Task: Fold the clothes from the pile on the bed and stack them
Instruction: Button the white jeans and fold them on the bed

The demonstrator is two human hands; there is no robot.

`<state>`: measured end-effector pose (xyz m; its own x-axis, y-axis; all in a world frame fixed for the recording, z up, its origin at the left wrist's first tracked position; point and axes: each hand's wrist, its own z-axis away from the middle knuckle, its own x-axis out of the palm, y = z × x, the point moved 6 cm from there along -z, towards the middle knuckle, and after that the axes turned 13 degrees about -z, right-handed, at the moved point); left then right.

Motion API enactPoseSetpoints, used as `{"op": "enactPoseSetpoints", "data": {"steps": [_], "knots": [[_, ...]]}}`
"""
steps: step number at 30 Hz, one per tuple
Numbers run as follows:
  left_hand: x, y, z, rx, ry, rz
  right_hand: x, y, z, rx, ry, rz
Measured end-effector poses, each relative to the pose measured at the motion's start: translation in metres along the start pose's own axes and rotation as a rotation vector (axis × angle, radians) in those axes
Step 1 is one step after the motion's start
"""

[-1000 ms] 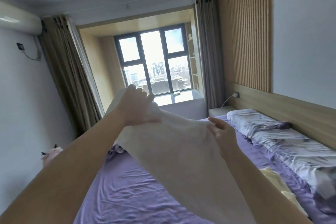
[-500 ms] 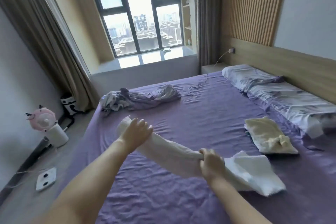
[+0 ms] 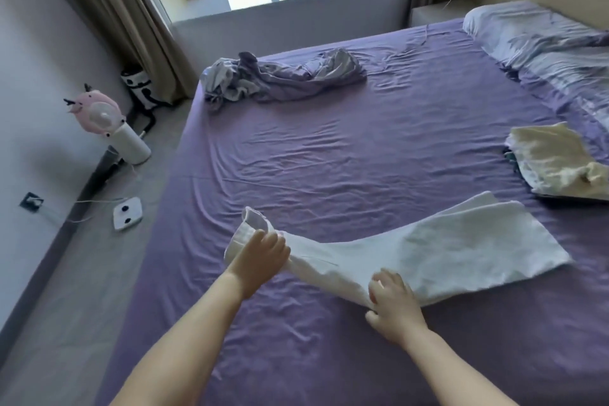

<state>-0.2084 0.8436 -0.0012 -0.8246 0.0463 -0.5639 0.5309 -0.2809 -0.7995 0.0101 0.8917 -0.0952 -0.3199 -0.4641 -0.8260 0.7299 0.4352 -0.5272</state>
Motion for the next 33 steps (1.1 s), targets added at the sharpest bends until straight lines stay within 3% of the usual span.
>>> {"op": "enactPoseSetpoints", "data": {"steps": [4,7,14,18,21,28,33], "knots": [[0.03,0.031,0.026,0.129,-0.004,-0.038,0.046,-0.008,0.003,-0.07,-0.262,0.002],[0.062,0.062,0.047,0.205,-0.124,0.003,0.08,-0.016,0.003,-0.107,-0.362,0.062],[0.116,0.162,0.101,0.115,-0.349,0.236,0.15,-0.016,0.01,-0.093,-0.472,0.198],[0.112,0.181,0.117,0.027,-0.485,0.343,0.168,-0.011,0.012,-0.055,-0.564,0.239],[0.112,0.19,0.114,0.018,-0.631,0.607,0.176,-0.014,0.006,-0.068,-0.677,0.234],[0.137,0.219,0.061,-0.314,-0.806,0.997,0.186,0.004,-0.042,-0.082,-0.574,0.262],[0.164,0.25,0.061,-0.361,-0.887,1.048,0.208,0.027,-0.059,-0.063,-0.613,0.345]]}}
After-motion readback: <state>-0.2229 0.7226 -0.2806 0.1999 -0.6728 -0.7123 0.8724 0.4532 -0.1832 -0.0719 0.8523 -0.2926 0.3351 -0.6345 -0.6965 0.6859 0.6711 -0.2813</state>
